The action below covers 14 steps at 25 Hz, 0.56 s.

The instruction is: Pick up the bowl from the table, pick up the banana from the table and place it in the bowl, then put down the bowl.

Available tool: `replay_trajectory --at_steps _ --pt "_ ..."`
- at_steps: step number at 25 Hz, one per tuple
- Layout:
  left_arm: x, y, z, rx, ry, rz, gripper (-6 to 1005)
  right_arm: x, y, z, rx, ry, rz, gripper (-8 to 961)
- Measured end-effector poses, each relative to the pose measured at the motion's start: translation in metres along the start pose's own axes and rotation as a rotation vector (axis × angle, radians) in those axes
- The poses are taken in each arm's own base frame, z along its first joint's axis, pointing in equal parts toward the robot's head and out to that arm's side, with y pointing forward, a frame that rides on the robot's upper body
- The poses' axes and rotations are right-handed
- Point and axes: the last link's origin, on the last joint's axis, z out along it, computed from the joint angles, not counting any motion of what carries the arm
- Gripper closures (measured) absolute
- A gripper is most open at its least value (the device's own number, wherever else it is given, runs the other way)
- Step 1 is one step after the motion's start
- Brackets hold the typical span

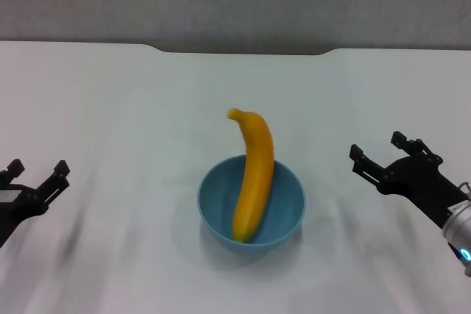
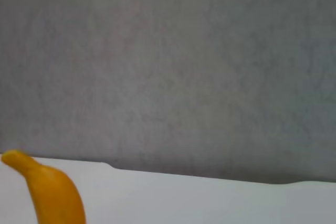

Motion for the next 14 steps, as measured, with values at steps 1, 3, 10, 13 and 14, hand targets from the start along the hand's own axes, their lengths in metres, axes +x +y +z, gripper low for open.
replay_trajectory --at_steps 1,3,10,13,14 --pt "0.0 0.001 0.001 -0.003 0.001 0.006 83 0.0 0.0 0.0 0.0 0.0 0.0 53" --pt "0.001 0.003 0.001 -0.013 0.016 0.029 83 -0.001 0.0 -0.003 -0.013 -0.024 -0.009 54" --pt "0.001 0.009 0.005 -0.028 0.021 0.052 83 0.0 -0.007 -0.021 -0.02 -0.09 -0.096 58" --pt "-0.002 0.007 0.003 -0.015 0.01 0.046 83 0.004 -0.007 -0.025 -0.01 -0.08 -0.124 59" --pt "-0.003 0.006 0.002 -0.011 0.009 0.044 83 0.006 -0.009 -0.027 -0.003 -0.07 -0.129 59"
